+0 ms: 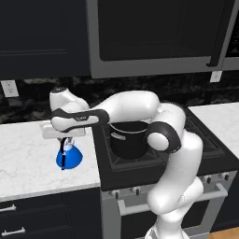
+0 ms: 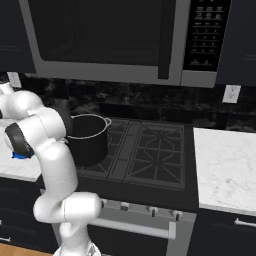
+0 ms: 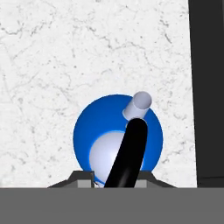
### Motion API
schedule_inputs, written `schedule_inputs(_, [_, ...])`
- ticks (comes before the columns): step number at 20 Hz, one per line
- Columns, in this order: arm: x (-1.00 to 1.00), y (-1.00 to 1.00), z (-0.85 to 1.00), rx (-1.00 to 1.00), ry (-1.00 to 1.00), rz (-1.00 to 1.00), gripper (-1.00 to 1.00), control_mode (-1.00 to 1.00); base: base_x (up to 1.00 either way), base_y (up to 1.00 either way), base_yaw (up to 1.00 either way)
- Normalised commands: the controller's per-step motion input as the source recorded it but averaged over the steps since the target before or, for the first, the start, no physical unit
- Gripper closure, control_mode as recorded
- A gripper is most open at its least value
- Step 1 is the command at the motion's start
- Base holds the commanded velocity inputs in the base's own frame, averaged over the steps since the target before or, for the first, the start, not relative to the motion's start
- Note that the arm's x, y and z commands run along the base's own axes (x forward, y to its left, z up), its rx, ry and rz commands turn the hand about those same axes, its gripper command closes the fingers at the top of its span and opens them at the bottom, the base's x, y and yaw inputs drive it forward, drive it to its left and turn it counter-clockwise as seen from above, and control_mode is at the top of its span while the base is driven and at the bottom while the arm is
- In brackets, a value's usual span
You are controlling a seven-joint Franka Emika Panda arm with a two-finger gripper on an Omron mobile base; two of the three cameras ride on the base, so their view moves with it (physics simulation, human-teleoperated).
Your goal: Pick the kettle from the counter and place it on a stove burner. Then turn the burner on.
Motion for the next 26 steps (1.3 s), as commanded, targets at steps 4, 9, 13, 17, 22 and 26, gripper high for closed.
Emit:
schedule_inputs(4, [-1.0,0.0,0.72,0.0,-0.33,0.04,1.0,-1.0,0.0,0.0,0.0])
schedule_inputs(9, [-1.0,-0.15,0.74,-0.02,-0.33,0.03,1.0,-1.0,0.0,0.0,0.0])
schedule_inputs(13, [-0.99,-0.51,0.65,-0.06,-0.2,0.04,1.0,-1.0,0.0,0.0,0.0])
schedule_inputs(17, [-0.81,-0.69,0.7,-0.09,-0.14,0.05,1.0,-1.0,0.0,0.0,0.0])
schedule_inputs(22, [-0.59,-0.76,0.8,-0.07,-0.11,0.05,1.0,-1.0,0.0,0.0,0.0])
schedule_inputs(26, [-0.37,-0.81,0.88,-0.06,-0.12,0.02,1.0,-1.0,0.0,0.0,0.0])
